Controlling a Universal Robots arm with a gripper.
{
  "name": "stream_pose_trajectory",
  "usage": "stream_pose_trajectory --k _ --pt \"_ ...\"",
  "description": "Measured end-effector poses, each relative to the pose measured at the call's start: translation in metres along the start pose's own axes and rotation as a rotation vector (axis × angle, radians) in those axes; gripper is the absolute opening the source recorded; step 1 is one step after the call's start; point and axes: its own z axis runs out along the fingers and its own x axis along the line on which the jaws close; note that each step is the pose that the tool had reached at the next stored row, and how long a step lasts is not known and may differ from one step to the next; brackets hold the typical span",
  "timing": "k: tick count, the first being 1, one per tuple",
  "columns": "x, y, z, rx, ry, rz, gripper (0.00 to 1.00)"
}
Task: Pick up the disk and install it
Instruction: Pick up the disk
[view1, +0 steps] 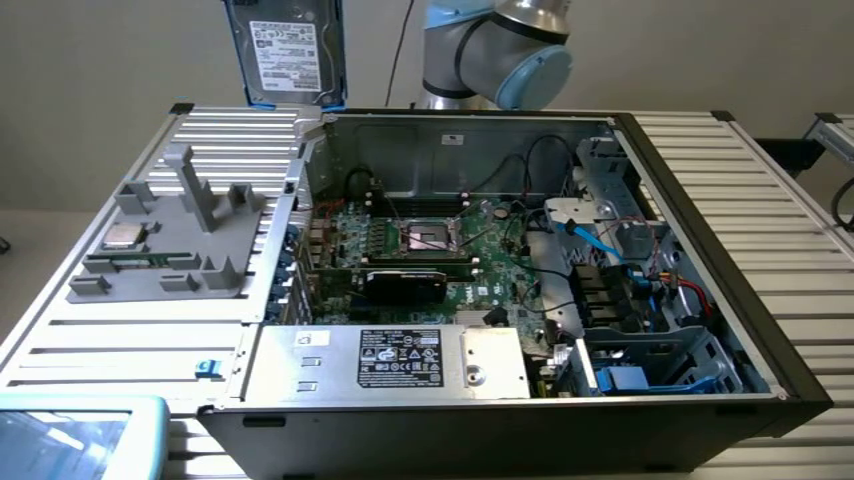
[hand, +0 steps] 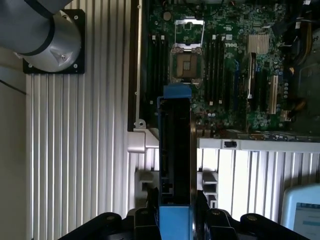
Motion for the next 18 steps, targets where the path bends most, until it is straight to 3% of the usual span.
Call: stream_pose_trajectory --k 6,18 --pt "-0.008 0.0128 -0.0012 -0.0002 -0.0025 0.0 0.37" --pt "-0.025 0.0359 -0.0039 0.0003 -0.0145 0.001 0.37"
